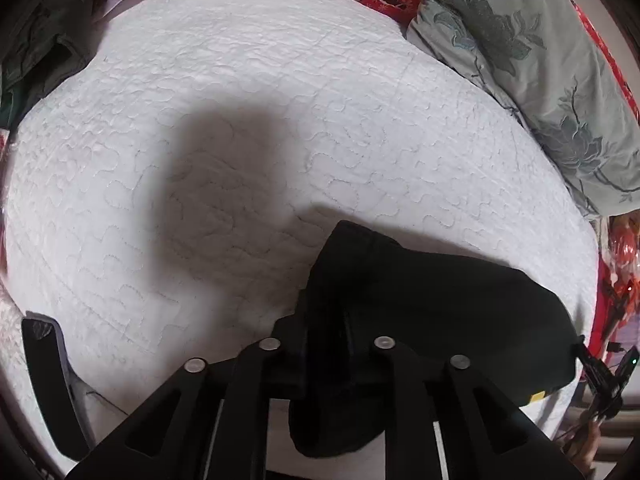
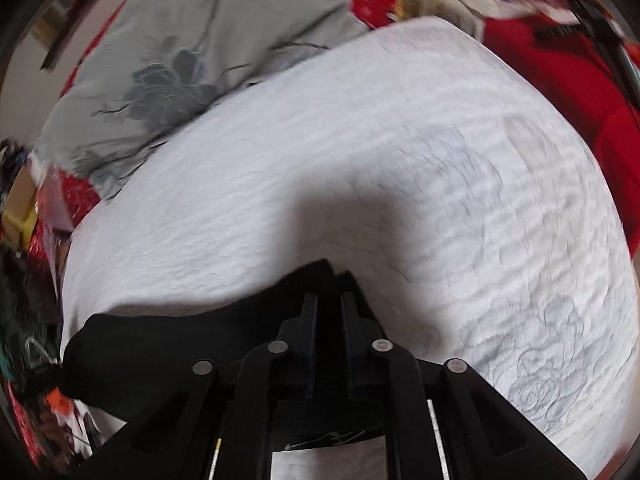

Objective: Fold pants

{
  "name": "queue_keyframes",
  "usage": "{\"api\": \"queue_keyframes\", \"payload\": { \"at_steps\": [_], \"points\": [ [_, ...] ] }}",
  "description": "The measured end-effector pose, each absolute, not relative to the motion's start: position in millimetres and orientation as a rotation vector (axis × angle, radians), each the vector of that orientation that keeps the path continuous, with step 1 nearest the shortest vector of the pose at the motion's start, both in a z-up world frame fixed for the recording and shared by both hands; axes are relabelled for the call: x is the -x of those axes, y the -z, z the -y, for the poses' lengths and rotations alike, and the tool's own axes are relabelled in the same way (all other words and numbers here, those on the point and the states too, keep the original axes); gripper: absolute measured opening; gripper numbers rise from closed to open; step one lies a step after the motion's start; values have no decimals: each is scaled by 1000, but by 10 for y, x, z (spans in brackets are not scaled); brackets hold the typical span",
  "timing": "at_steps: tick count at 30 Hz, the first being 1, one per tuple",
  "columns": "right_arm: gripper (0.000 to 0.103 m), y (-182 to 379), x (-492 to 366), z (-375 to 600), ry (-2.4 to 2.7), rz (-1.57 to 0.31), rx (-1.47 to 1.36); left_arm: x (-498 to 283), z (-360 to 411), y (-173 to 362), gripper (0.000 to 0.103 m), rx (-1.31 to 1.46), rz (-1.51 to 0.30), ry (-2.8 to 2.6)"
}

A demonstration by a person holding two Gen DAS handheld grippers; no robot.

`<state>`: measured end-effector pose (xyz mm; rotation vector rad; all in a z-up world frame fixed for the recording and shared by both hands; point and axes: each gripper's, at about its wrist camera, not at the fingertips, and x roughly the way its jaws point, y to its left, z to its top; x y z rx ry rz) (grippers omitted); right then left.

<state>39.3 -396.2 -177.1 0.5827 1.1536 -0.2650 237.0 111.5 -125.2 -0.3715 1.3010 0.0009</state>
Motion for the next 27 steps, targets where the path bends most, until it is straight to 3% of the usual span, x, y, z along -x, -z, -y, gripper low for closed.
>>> {"api": "queue_keyframes", "payload": {
  "at_steps": [2, 3, 5, 6, 8, 13, 18, 20, 27],
  "points": [
    [17, 1721, -342, 3976, 260, -1127, -610, -2352, -1179, 1199, 25, 406, -1304, 12],
    [18, 1670, -299, 3991, 255, -1107, -630, -2323, -1246, 1144, 36, 428, -1291, 12],
    [20, 1547, -194, 4028, 232, -1066, -660, -2192, -1383, 957, 45, 440, -1233, -22],
    [25, 1499, -150, 4049, 224, -1054, -668, -2125, -1433, 887, 51, 447, -1210, -22],
    [35, 1413, -21, 4076, 210, -1037, -683, -1948, -1521, 752, 55, 488, -1172, -19],
    [35, 1430, 232, 4045, 153, -1022, -781, -1464, -1295, 594, 71, 497, -1156, 95],
    [36, 1671, 407, 3977, 116, -1038, -970, -1338, -995, 834, 71, 483, -1217, 149],
    [42, 1750, 427, 3949, 113, -1049, -1023, -1437, -999, 969, 70, 504, -1248, 135],
    [42, 1988, 302, 3901, 188, -1082, -1079, -1749, -1099, 1150, 70, 591, -1275, 66]
  ]
}}
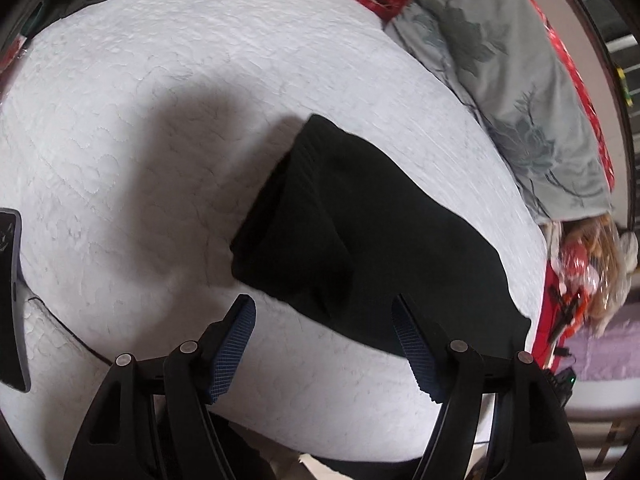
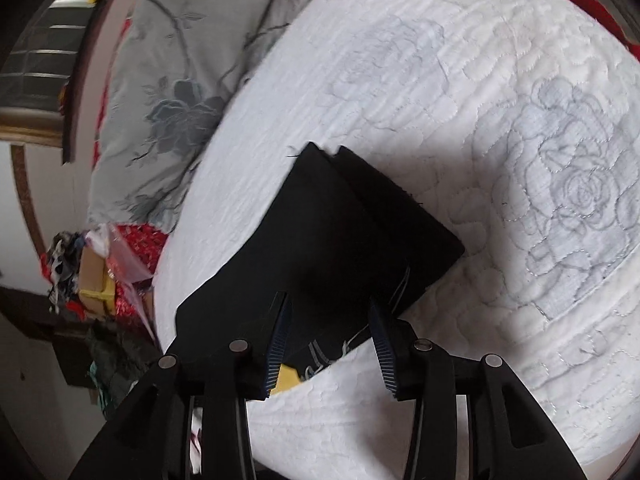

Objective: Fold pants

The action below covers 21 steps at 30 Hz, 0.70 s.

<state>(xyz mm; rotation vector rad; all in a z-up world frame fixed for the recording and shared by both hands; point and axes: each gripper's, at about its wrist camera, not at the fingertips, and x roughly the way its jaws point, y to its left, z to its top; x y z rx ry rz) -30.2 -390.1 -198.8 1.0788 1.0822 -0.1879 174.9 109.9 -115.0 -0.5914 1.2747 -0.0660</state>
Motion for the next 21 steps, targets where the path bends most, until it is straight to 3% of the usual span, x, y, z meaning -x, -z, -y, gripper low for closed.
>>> {"api": "queue_keyframes", "payload": {
  "at_steps": [3, 4, 5, 6, 7, 8, 14, 21],
  "points": [
    [42, 2057, 258, 3890, 214, -1072, -1112, -1861, -1112, 1192, 69, 603, -1277, 25],
    [42, 2059, 240, 3878, 221, -1064, -1107, -1908, -1122, 1222, 64, 608, -1286, 8],
    [37, 2052, 217, 3862, 224, -1055, -1096, -1921, -1115, 1226, 56, 614, -1294, 0],
    [32, 2045, 201, 3855, 229, -1052, -1084, -1971, -1123, 1271, 36, 614, -1319, -21],
    [11, 2036, 183, 3851, 231, -1046, -1073, -2001, -1127, 1288, 26, 608, -1338, -43],
    [3, 2021, 166, 3859, 226, -1040, -1068, -2025, -1129, 1273, 26, 617, -1345, -46],
    [3, 1696, 293, 4026, 165, -944, -1051, -1856, -1141, 1184, 24, 574, -1310, 24],
    [3, 2011, 466, 4090, 217, -1017, -1062, -1850, -1156, 1557, 26, 608, -1384, 2]
  ]
}}
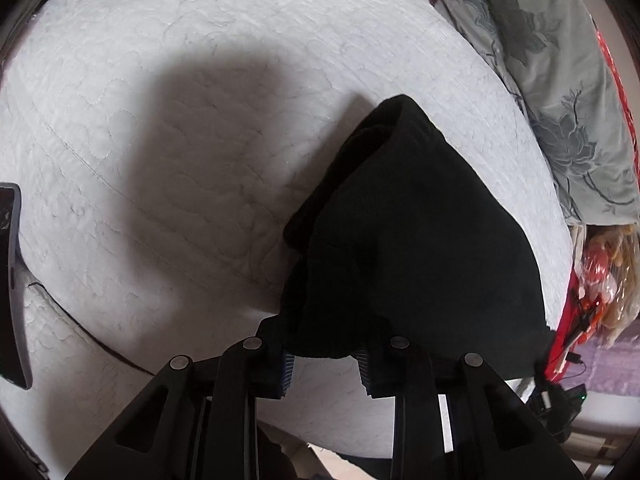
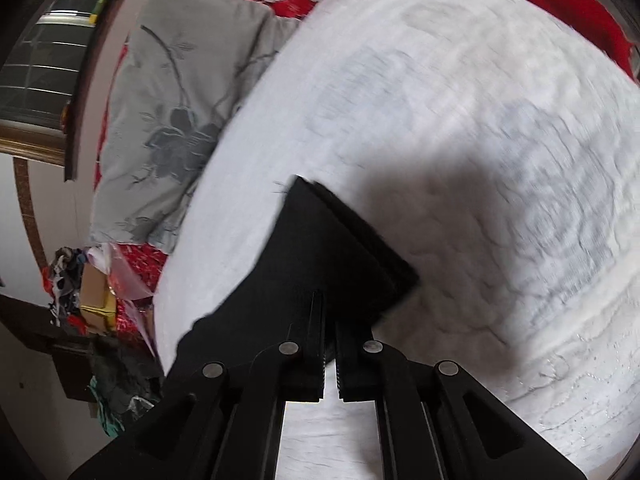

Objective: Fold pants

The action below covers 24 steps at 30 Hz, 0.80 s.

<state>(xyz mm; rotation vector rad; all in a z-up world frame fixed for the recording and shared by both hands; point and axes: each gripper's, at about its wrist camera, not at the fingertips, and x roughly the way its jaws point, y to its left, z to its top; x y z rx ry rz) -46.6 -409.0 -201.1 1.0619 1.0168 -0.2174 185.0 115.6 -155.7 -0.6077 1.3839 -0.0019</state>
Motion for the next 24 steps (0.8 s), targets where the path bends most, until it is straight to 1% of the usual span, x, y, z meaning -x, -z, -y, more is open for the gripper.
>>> {"api": "queue_keyframes", "payload": {
  "at_steps": [2, 3, 4, 5, 7, 9, 11, 12, 14, 15, 16, 21, 24],
  "points": [
    [8, 2060, 471, 4083, 232, -1047, -1023, -1859, -1166, 1558, 27, 624, -1384, -3],
    [9, 2075, 471, 4078, 226, -1050, -1026, -1842, -1148, 1538, 30, 606, -1380, -6],
    [11, 2057, 486, 4080, 226, -1044, -1030, -1837, -1156, 1517, 33, 587, -1375, -8],
    [18, 2033, 506, 4089, 227, -1037, -1034, -1811, -1146, 1471, 35, 566, -1366, -7],
    [26, 1949, 536, 4119, 215, -1036, -1035, -1721, -1117, 1318, 37, 542, -1334, 35],
    [27, 1814, 597, 4179, 211, -1021, -1009, -1599, -1115, 1130, 39, 534, -1289, 98],
    [32, 1674, 653, 4282, 208, -1000, -983, -1531, -1145, 930, 40, 514, -1237, 123],
    [34, 1618, 681, 4328, 212, -990, -973, -1534, -1170, 826, 43, 500, -1205, 120],
    [40, 1508, 664, 4421, 225, -975, -931, -1563, -1204, 665, 56, 457, -1162, 95],
    [41, 1478, 633, 4445, 227, -976, -912, -1648, -1203, 605, 65, 421, -1143, 62],
    [41, 1457, 586, 4456, 225, -978, -899, -1703, -1178, 584, 68, 396, -1137, 48],
    [44, 1465, 273, 4376, 161, -1000, -859, -2073, -934, 787, 68, 301, -1235, -4],
    [45, 1506, 55, 4285, 151, -1032, -791, -2224, -868, 891, 68, 272, -1259, -15]
  ]
}}
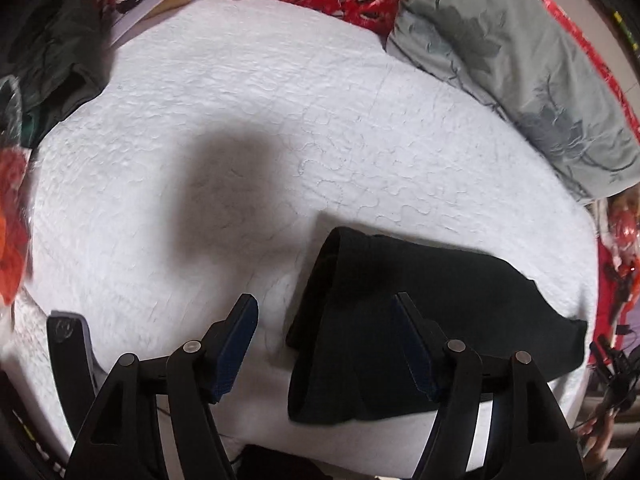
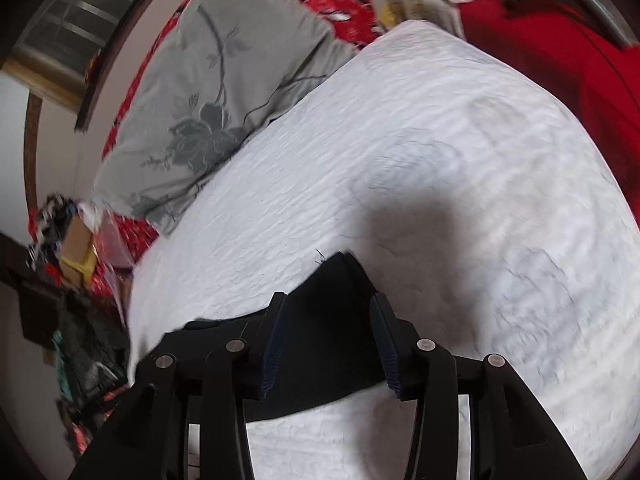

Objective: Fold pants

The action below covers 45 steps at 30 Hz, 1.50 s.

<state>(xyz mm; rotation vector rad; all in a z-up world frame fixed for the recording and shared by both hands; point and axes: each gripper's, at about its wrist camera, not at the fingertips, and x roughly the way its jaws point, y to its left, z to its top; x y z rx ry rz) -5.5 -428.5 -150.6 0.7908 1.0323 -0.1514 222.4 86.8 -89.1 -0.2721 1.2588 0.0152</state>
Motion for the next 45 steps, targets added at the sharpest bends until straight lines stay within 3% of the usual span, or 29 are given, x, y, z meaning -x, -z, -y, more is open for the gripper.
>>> {"api": "queue_keyframes", "payload": {
  "at_steps": [5, 7, 8, 9, 10, 13, 15, 18, 22, 25, 29, 36, 42, 45],
  "points": [
    [45, 1687, -230, 4168, 159, -1108, -717, -2403, -845, 1101, 68, 243, -1298, -30],
    [45, 1758, -310, 4146, 179, -1125, -692, -2449, -826, 1191, 64, 258, -1304, -37],
    [36, 1780, -341, 4135, 192, -1132, -675, -2464, -826, 1223, 56, 266, -1305, -38],
    [27, 1794, -369, 4115, 206, -1143, -645, -2488, -815, 1256, 38, 289, -1308, -34],
    [9, 1800, -401, 4088, 216, -1157, -609, -2514, -841, 1302, 36, 308, -1307, -41],
    [7, 1721, -385, 4118, 213, -1115, -630, -2541, -866, 1302, 30, 324, -1241, -44],
    [7, 1699, -302, 4221, 230, -1057, -678, -2576, -849, 1369, 30, 293, -1237, -59],
    [7, 1905, -260, 4274, 270, -1119, -693, -2592, -817, 1490, 33, 271, -1257, -84],
    [21, 1915, -206, 4314, 282, -1101, -743, -2553, -847, 1484, 51, 275, -1265, -100],
    [24, 1844, -133, 4389, 267, -1085, -795, -2452, -986, 1389, 64, 346, -1252, -96],
    [36, 1671, 30, 4459, 249, -1042, -816, -2285, -1151, 1262, 65, 468, -1242, -80],
    [45, 1584, 408, 4569, 235, -1047, -838, -1979, -1235, 1048, 64, 571, -1193, -142],
    [45, 1607, 618, 4615, 214, -1052, -884, -1679, -704, 943, 69, 545, -1199, -21],
    [51, 1632, 650, 4583, 188, -1060, -898, -1548, -428, 1046, 70, 581, -1236, 32]
  ]
}}
